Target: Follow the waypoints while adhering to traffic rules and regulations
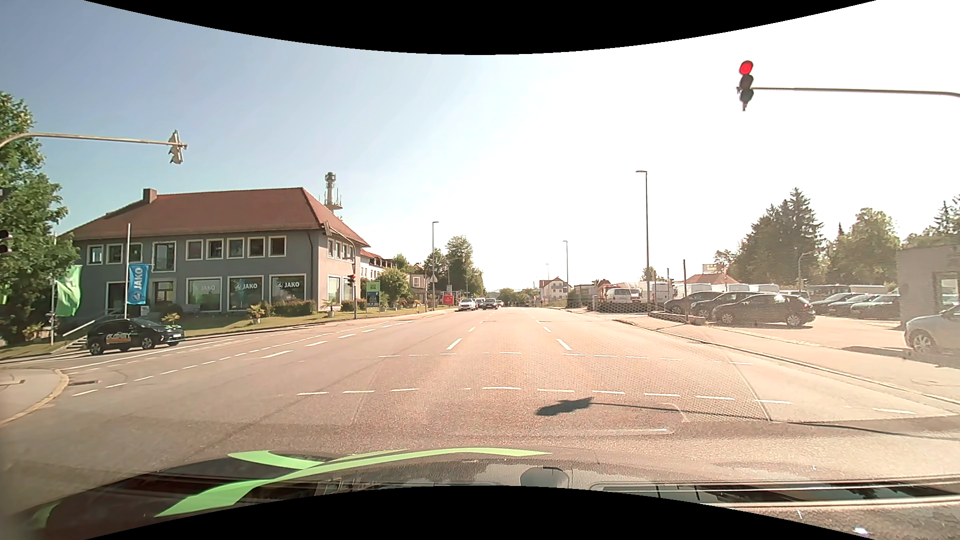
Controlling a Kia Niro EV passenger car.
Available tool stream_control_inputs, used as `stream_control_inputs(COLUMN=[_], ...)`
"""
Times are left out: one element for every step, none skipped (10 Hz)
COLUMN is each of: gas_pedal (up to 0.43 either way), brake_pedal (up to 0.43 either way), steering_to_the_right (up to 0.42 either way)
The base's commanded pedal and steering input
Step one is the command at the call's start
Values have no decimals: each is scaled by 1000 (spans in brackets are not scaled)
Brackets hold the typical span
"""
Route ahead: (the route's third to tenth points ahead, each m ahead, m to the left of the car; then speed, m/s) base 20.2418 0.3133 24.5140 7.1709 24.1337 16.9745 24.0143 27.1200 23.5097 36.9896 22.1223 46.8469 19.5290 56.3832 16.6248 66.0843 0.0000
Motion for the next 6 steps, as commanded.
stream_control_inputs(gas_pedal=[0, 0, 0, 0, 0, 0], brake_pedal=[280, 280, 280, 280, 280, 280], steering_to_the_right=[-20, -19, -20, -19, -19, -20])
